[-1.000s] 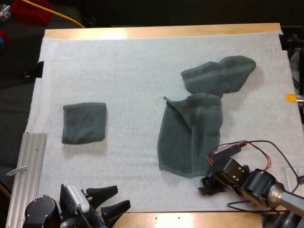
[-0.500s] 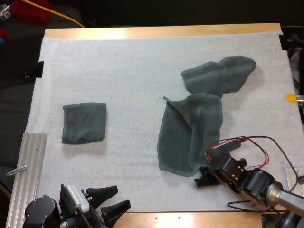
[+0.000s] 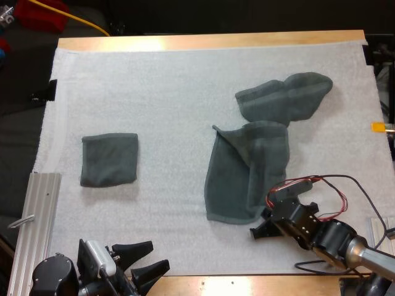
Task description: Pick towel from pile, fold and stack
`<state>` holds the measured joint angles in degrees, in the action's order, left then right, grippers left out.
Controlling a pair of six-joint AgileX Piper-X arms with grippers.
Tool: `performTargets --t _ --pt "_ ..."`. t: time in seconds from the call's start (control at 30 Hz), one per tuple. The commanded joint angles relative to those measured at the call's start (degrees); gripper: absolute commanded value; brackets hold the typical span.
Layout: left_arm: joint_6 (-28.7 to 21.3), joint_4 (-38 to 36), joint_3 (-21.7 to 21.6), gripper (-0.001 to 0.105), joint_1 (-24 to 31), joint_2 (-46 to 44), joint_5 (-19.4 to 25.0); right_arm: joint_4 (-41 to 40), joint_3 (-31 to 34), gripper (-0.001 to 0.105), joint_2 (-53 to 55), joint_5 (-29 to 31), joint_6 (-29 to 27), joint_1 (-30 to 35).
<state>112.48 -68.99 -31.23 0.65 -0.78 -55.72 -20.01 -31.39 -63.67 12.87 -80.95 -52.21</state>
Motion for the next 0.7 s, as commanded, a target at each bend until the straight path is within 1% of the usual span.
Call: performTargets --t 0.0,0.1,0.17,0.23,0.27,0.37,0.4,0.53,0.67 --pt "0.50 -0.14 -0.05 0.064 -0.30 -7.78 -0.54 1.20 -0.06 0.008 -0.29 -0.68 0.18 0.02" --pt "0.50 -0.14 -0.05 0.064 -0.30 -7.78 -0.54 2.77 -0.06 0.006 -0.29 -2.39 0.14 0.02" --pt "0.50 -0.14 -0.05 0.064 -0.30 -7.78 -0.54 3.09 -0.28 0.006 -0.29 -4.84 -0.29 0.02" --pt "0.50 -0.14 -0.05 0.064 -0.30 -7.78 -0.54 2.70 -1.17 0.006 -0.29 -7.70 -1.85 0.02" --pt "0.50 -0.14 -0.05 0.064 -0.30 -7.78 -0.54 2.19 -1.72 0.006 -0.29 -8.11 -2.56 0.02" --pt "0.50 -0.14 -0.05 0.064 -0.30 -7.78 -0.54 -1.86 -5.61 0.006 -0.29 -8.50 -6.70 0.02" --pt "0.50 -0.14 -0.05 0.064 -0.30 -7.78 -0.54 -3.98 -7.51 0.006 -0.29 -8.28 -9.15 0.02" --pt "0.50 -0.14 -0.05 0.064 -0.30 -7.78 -0.54 -13.00 -15.11 0.006 -0.35 -4.45 -17.57 0.02" --pt "0.50 -0.14 -0.05 0.064 -0.30 -7.78 -0.54 -19.97 -20.38 0.006 -0.35 -3.66 -24.51 0.02"
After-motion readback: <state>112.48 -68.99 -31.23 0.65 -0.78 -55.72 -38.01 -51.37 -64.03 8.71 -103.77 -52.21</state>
